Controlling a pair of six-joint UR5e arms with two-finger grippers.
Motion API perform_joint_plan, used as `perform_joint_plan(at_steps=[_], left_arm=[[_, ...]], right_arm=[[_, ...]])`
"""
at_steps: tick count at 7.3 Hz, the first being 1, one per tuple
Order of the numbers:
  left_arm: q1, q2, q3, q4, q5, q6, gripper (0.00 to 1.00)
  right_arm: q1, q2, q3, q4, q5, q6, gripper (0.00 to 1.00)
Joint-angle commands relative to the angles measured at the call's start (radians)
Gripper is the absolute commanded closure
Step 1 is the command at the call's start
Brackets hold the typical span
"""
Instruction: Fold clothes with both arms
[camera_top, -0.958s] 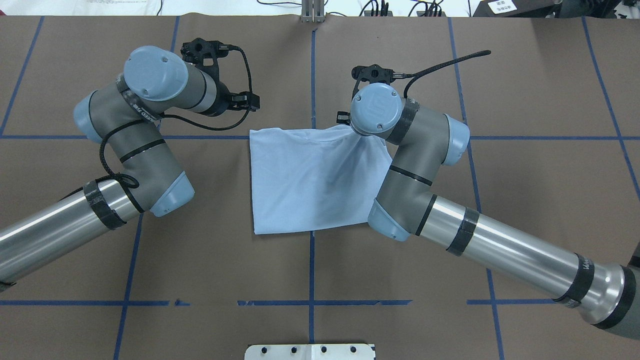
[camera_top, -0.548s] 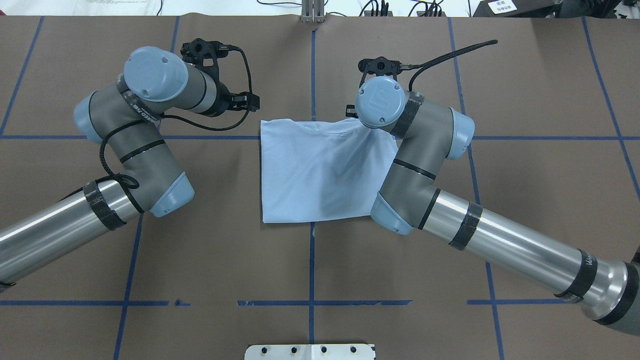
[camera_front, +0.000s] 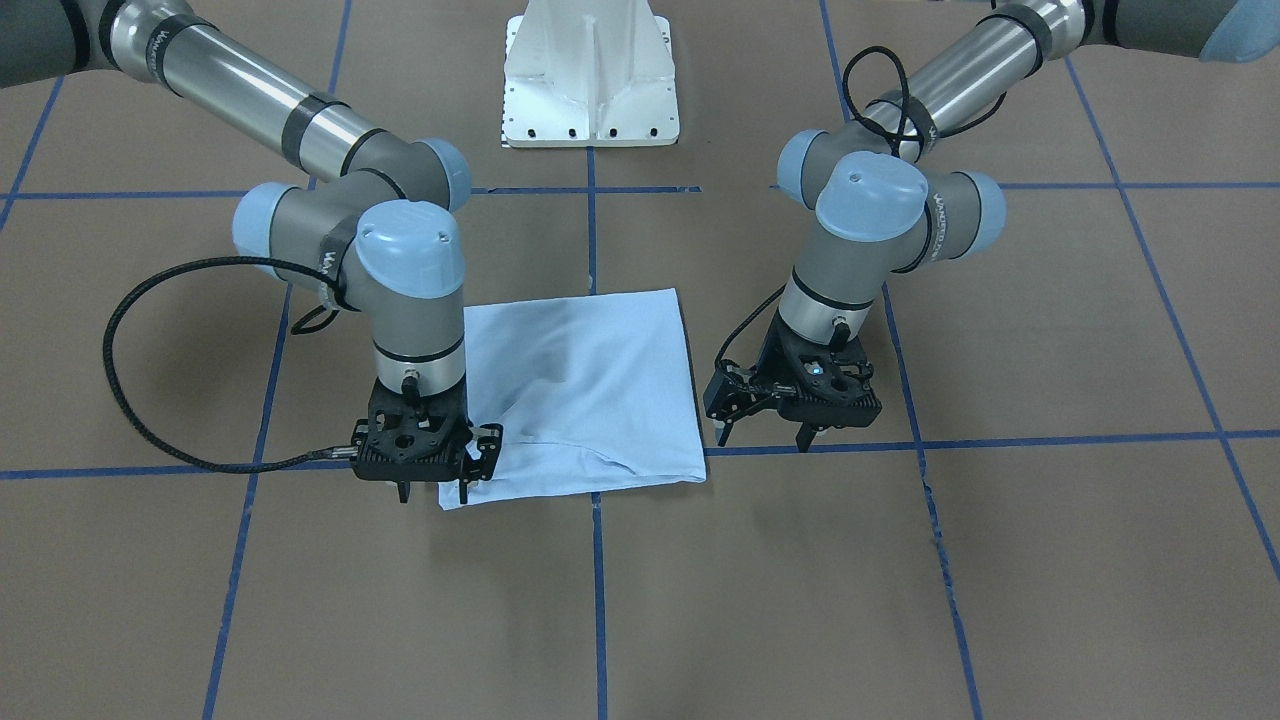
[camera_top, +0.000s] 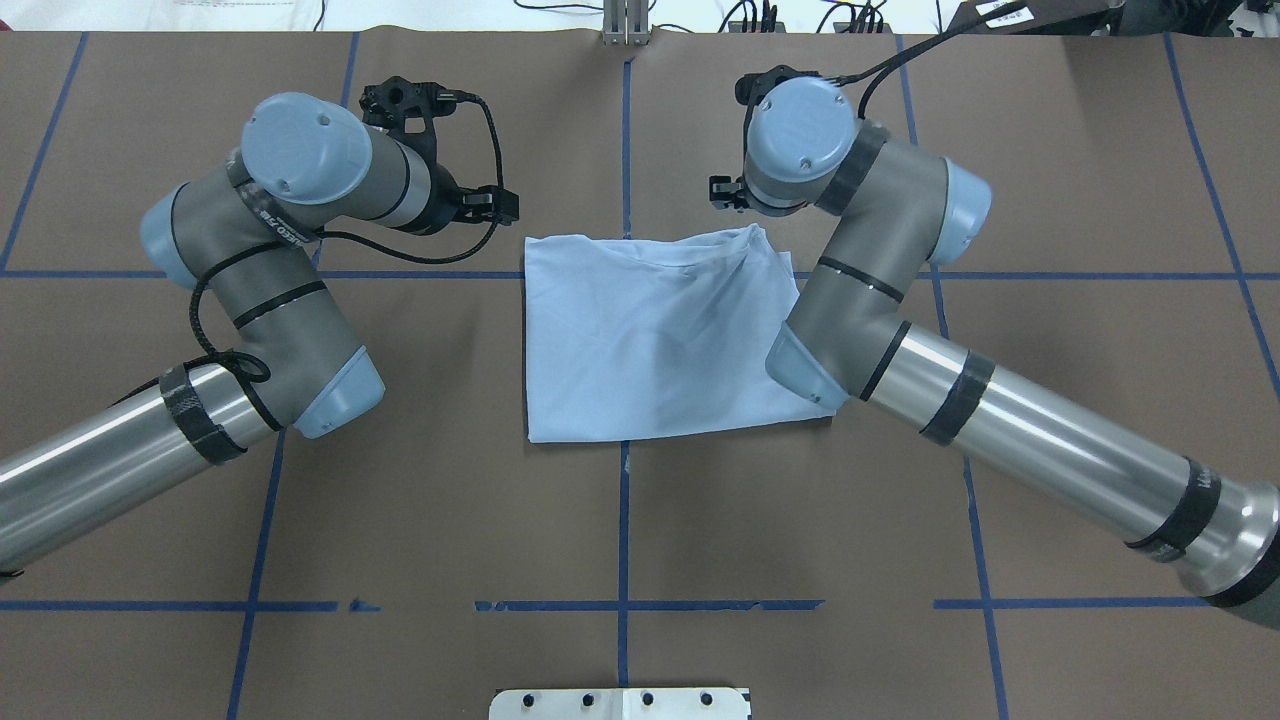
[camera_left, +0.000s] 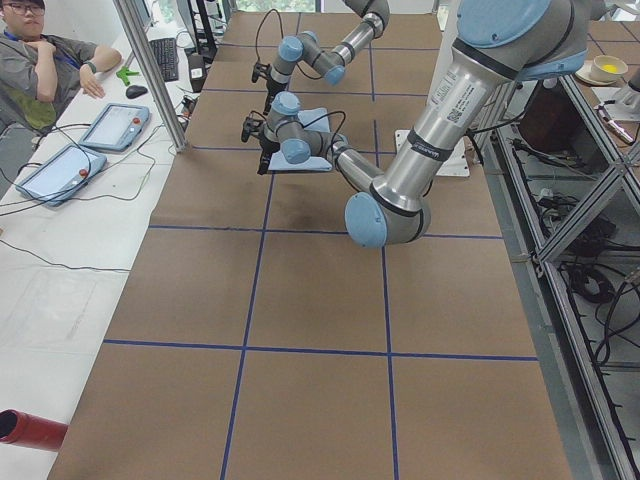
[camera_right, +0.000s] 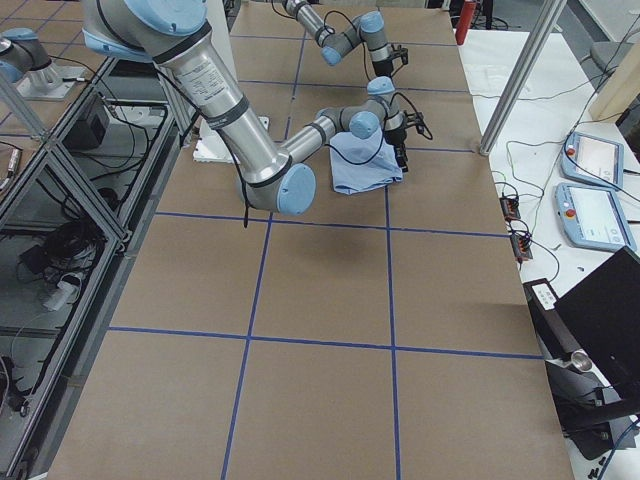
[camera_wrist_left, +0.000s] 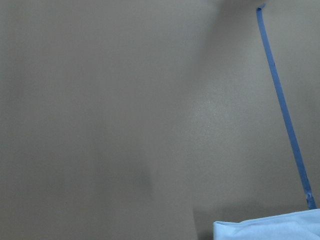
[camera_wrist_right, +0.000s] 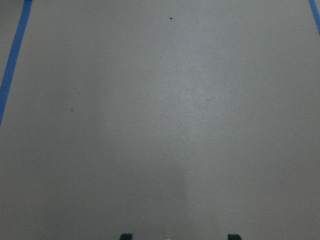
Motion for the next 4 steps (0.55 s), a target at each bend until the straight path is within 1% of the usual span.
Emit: perform_joint_plan(at_steps=[1,2,3,4], left_arm=[[-0.038,0.108,-0.195,0.112,-0.054,0.132,0.00],[-0.075,0.161,-0.315,0.212,-0.061,0.240,0.00],[-0.116,0.239,-0.416,0.272,-0.073,0.312,0.00],[-0.185,0.336,-0.501,0.305,-0.131,0.437,0.00]], right_arm=[[0.135,-0.066,0.039,-0.003,0.236,-0.159,0.00],[0.215,-0.140,0.094,-0.021,0.314,-0.274,0.00],[0.299,-0.213,0.172,-0.082,0.384,-0.413,0.00],[0.376,-0.299,0.252,-0.155,0.431,-0.562,0.00]])
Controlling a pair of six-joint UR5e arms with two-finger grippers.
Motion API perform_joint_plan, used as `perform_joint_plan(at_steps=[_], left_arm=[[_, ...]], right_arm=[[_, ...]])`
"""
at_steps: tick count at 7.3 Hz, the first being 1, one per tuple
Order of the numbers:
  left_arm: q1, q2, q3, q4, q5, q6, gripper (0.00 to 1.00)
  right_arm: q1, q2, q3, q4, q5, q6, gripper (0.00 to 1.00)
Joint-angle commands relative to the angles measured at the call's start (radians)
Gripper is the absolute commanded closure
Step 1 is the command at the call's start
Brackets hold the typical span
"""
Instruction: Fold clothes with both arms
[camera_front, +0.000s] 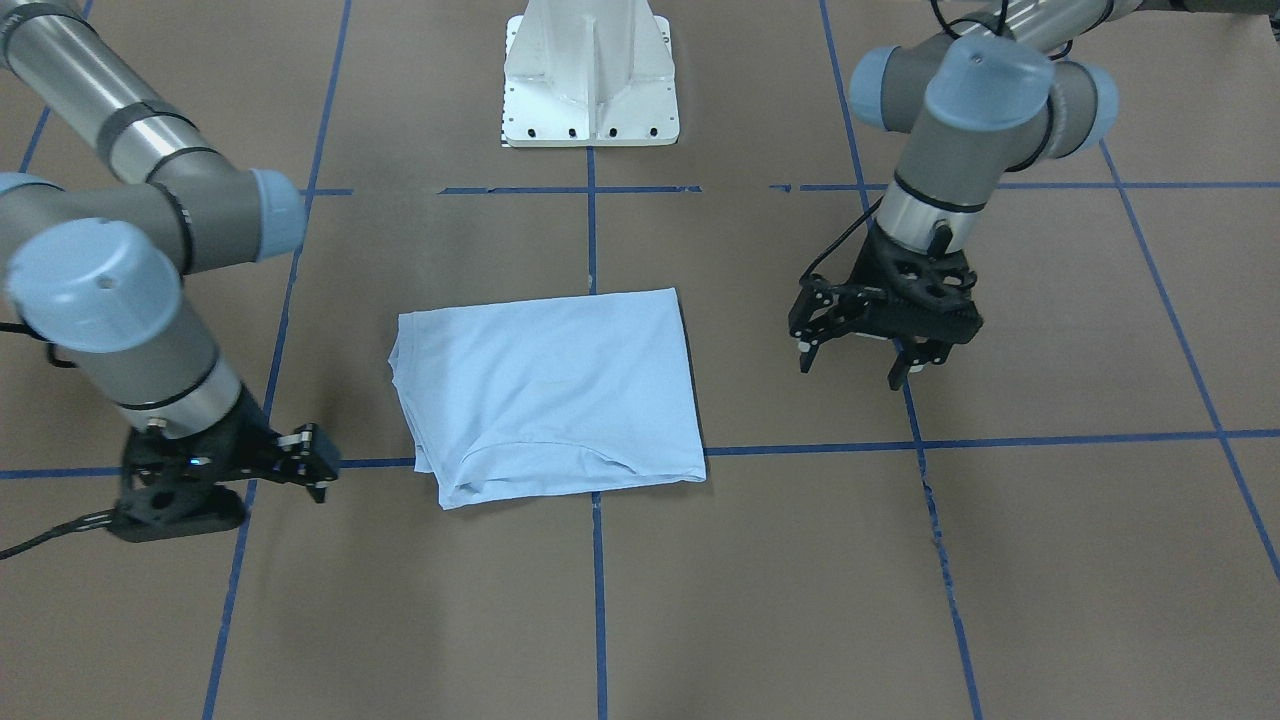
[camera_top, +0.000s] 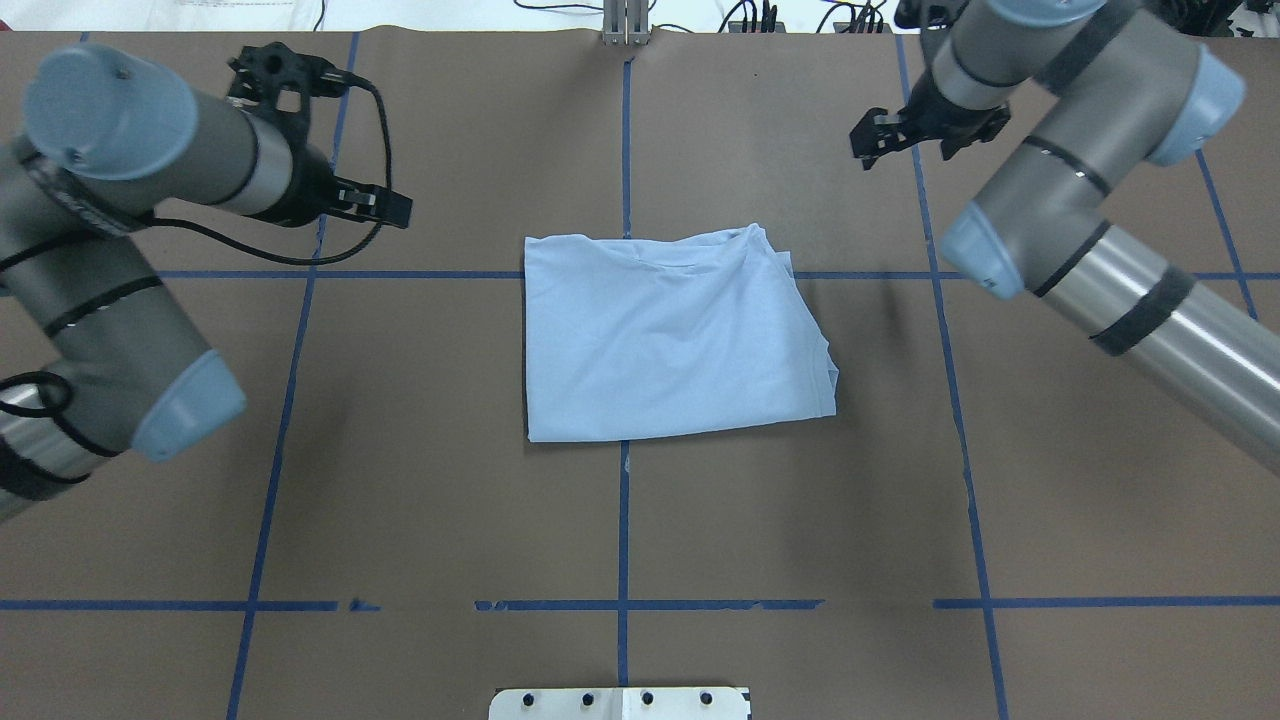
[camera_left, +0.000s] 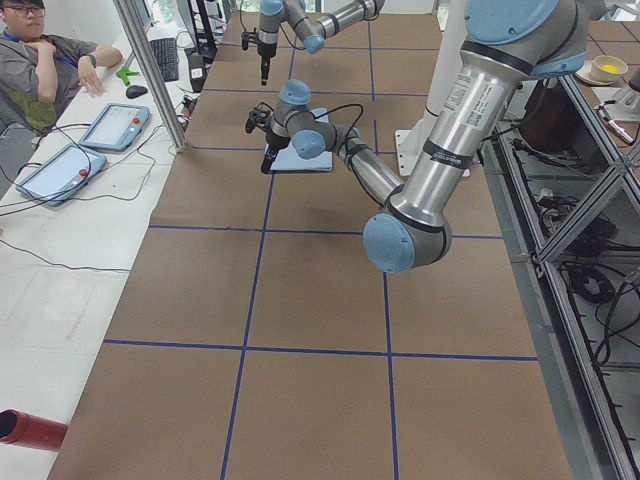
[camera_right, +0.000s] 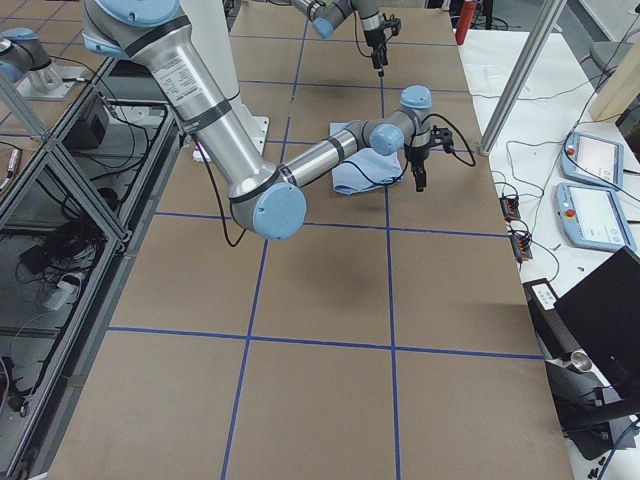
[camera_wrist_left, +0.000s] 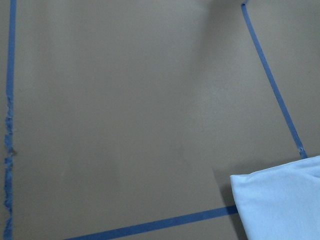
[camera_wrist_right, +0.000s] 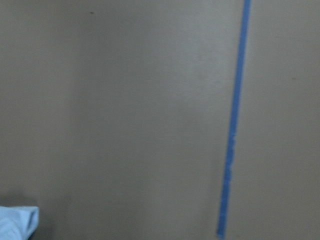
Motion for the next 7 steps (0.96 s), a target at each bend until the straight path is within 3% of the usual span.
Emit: perform_joint_plan(at_steps=[1,3,5,7], left_arm=[[-0.162,0.219,-0.180,0.062,-0.112,0.261,0.00],[-0.401,0.370,-0.201,0.065,-0.230,0.605,0.00],[-0.609,0.455,-0.122,0.098,-0.292,0.842,0.00],[-0.659,0.500,0.036,0.097,-0.353,0.841,0.00]], right_arm=[[0.185,-0.184,0.152,-0.121,0.116,-0.326,0.00],[0.415,-0.331,0.181,-0.151,0.272,-0.570,0.00],[0.526,-0.475,0.200,-0.159,0.282,-0.665,0.00],[0.545,-0.670,0.198,-0.078,0.266,-0.669,0.00]])
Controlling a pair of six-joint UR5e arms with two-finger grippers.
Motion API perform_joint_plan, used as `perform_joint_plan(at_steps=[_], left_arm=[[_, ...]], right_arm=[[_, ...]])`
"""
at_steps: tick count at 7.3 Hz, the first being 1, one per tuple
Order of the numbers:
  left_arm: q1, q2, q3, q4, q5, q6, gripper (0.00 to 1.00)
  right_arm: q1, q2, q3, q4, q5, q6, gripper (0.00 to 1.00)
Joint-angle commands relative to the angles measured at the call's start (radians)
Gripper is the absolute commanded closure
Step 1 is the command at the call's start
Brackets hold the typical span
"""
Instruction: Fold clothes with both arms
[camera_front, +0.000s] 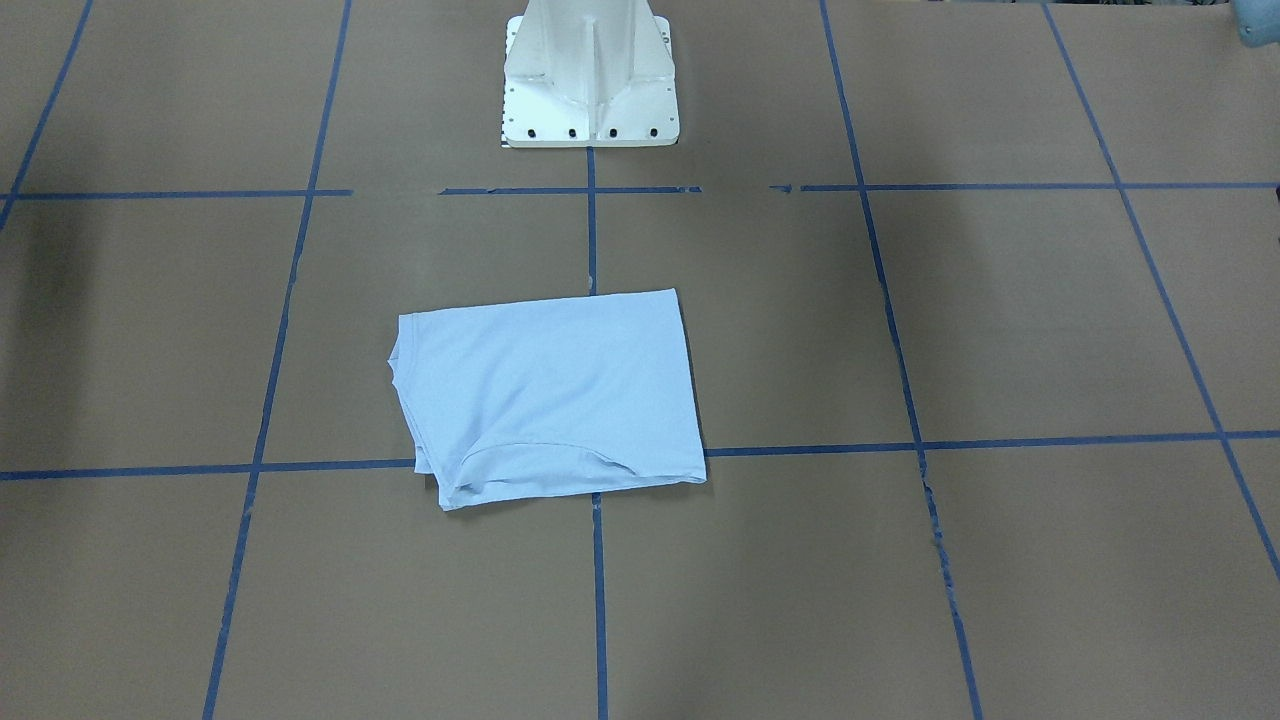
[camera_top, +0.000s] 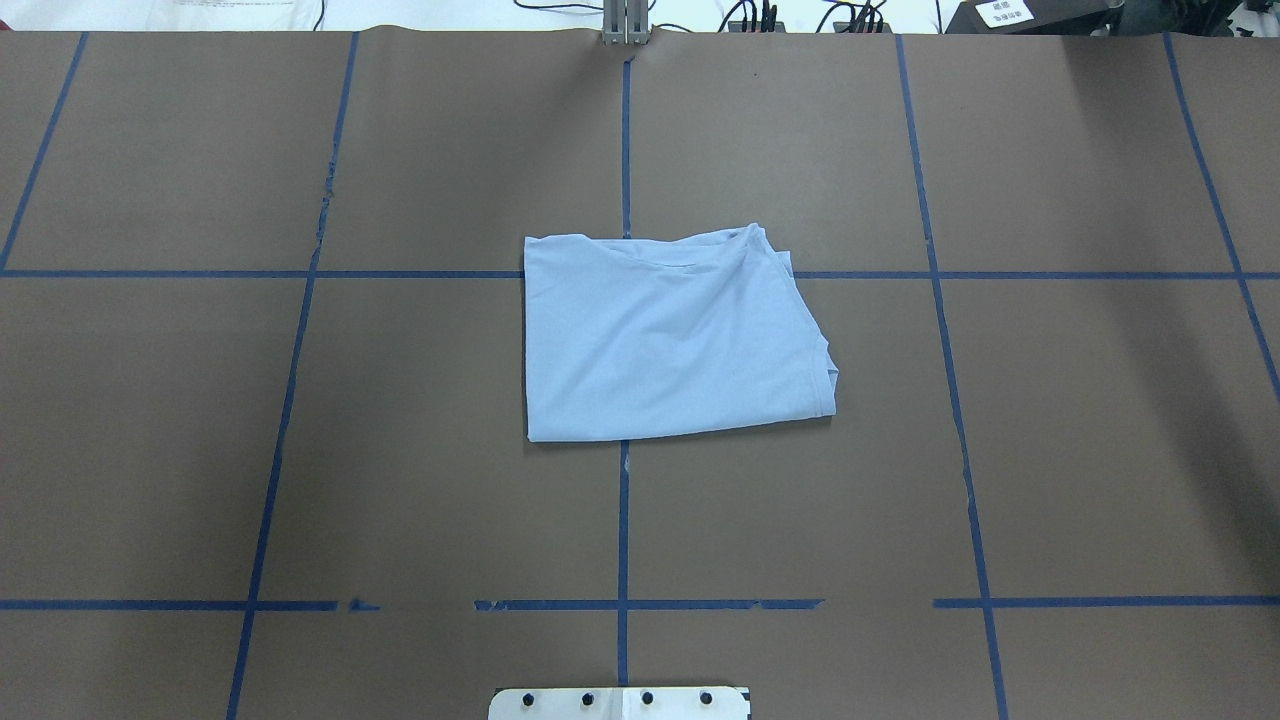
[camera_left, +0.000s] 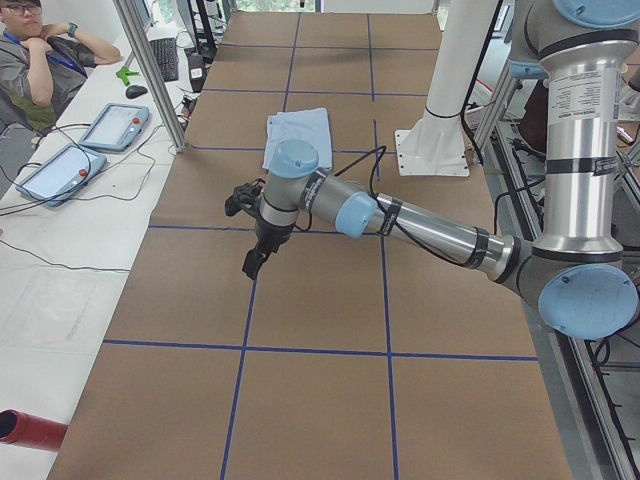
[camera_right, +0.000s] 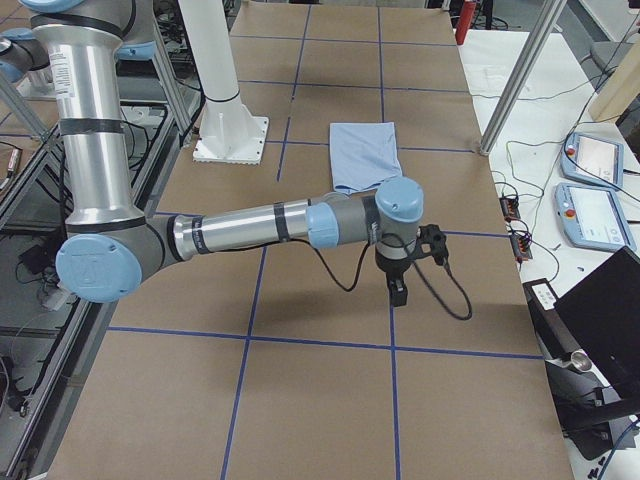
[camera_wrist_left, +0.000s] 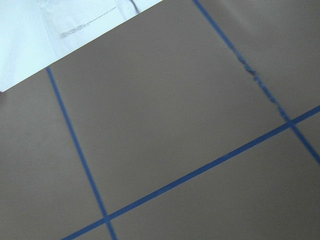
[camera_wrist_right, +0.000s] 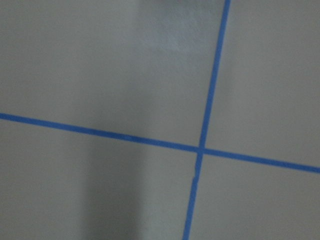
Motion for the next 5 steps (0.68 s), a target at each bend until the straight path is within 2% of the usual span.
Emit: perform_joint_plan(at_steps=[1,2,4,5], left_arm=[[-0.088,0.024,0.140,-0.015,-0.099,0.026,0.00],[-0.102,0.029,0.154,0.003,-0.150,0.029,0.00],[-0.105,0.064,0.167,0.011,-0.164,0.059,0.00],[-0.105,0.067,0.177,0.064,-0.173,0.106,0.00]], right_arm=[[0.025,-0.144,0.001,0.041,-0.006,-0.011,0.00],[0.025,-0.172,0.008,0.048,0.003,-0.011,0.00],[0.025,-0.189,0.031,0.056,0.006,-0.008,0.00],[0.025,-0.191,0.027,0.059,0.006,-0.008,0.00]])
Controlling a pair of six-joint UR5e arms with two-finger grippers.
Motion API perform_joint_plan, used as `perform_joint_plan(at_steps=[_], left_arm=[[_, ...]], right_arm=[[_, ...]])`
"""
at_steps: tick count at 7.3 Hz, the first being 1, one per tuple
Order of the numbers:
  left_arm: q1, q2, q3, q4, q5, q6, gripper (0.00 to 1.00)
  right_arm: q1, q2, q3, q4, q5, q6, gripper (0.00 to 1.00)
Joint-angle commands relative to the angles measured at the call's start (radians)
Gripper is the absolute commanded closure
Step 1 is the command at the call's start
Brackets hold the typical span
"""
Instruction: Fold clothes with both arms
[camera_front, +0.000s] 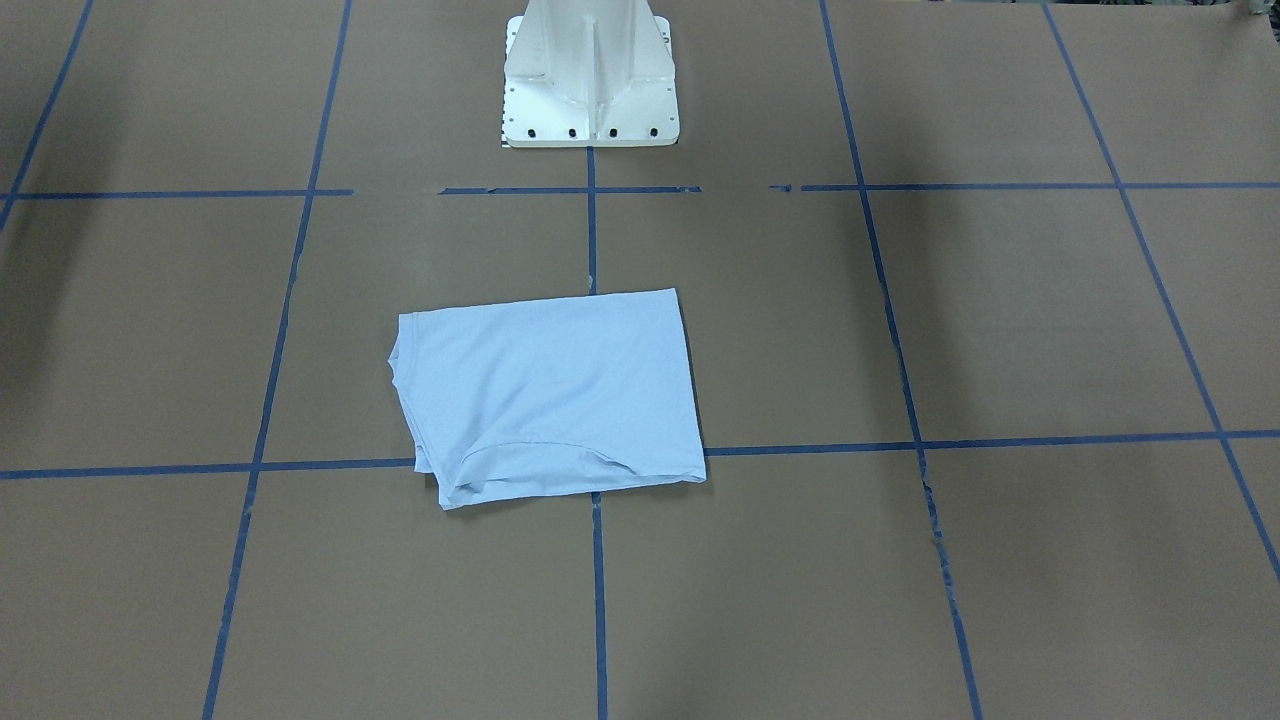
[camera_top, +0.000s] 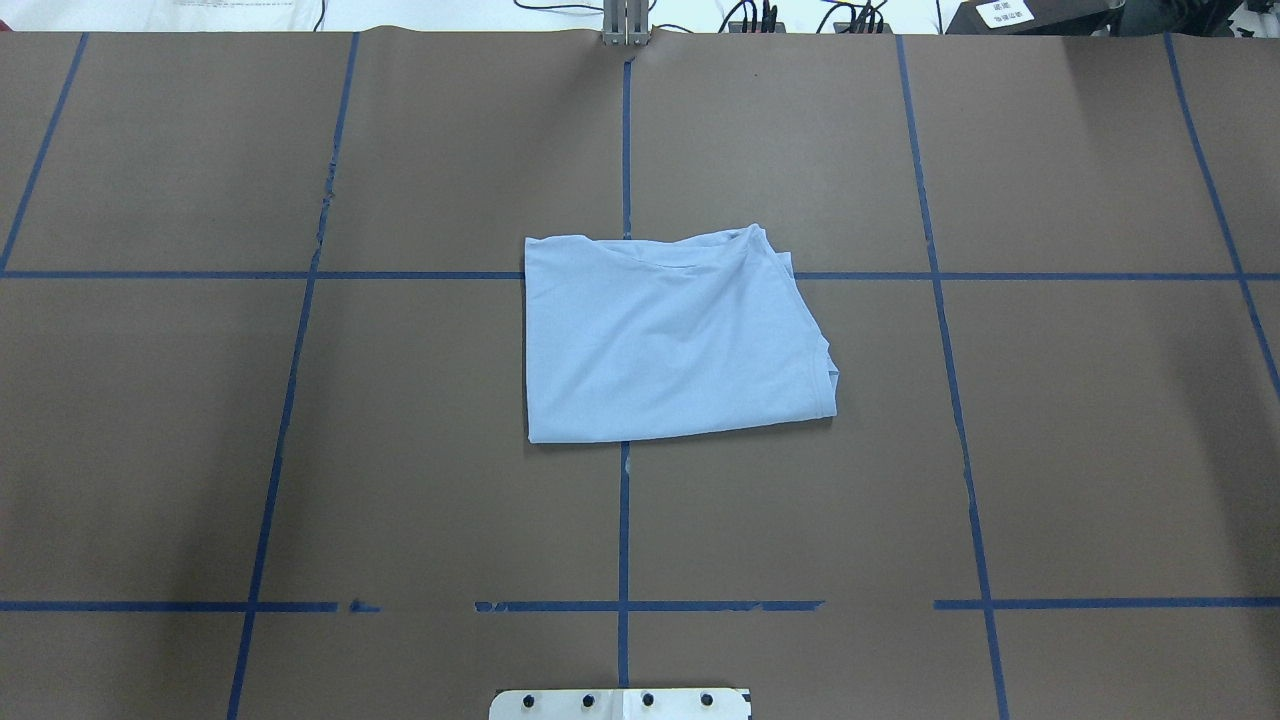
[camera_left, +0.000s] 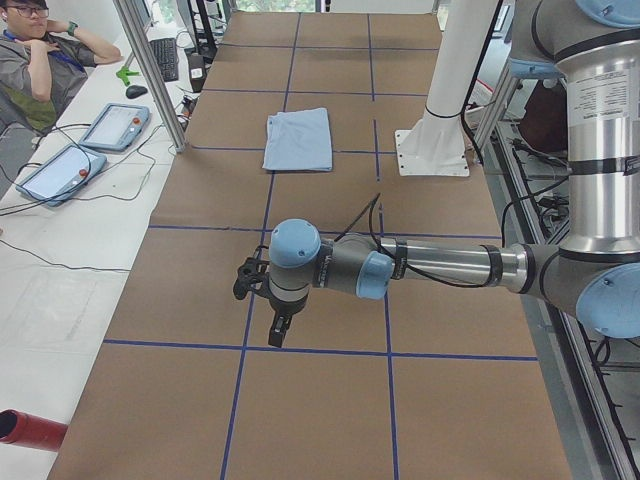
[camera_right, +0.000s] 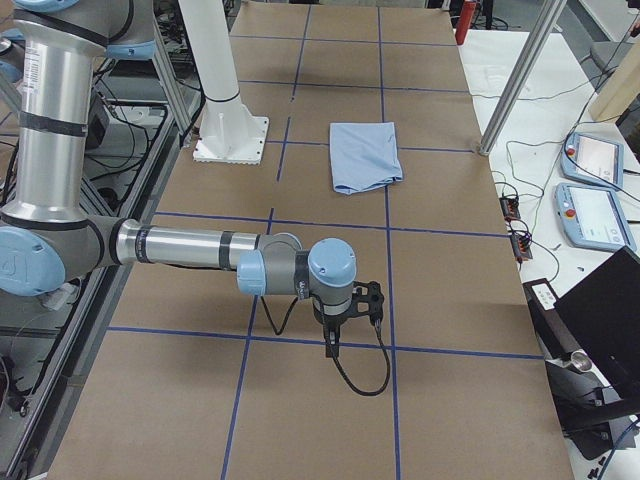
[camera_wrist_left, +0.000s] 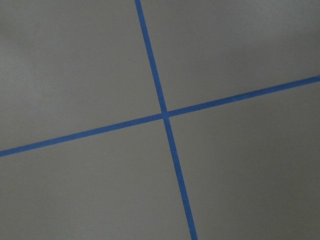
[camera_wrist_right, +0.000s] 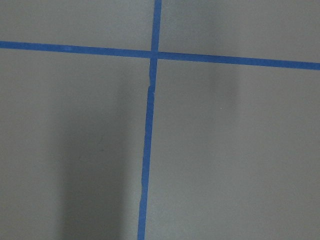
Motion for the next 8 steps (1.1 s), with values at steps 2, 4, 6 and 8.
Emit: perform_joint_plan(at_steps=[2,4,6,8], left_arm=[[-0.008,0.023,0.002,0.122,-0.015,0.093,0.00],[-0.006,0.018,-0.024,0.117,-0.017,0.086,0.00],[-0.006,0.019,-0.032,0.105,-0.014,0.087,0.00],[-0.005,0.016,-0.051,0.103,-0.014,0.087,0.00]], right_arm=[[-0.001,-0.012,0.002,0.000,0.002,-0.001,0.00],[-0.001,-0.012,0.005,0.004,0.001,-0.001,0.00],[-0.001,-0.010,0.005,0.005,-0.002,0.000,0.00],[-0.001,-0.009,0.005,0.005,-0.005,-0.001,0.00]])
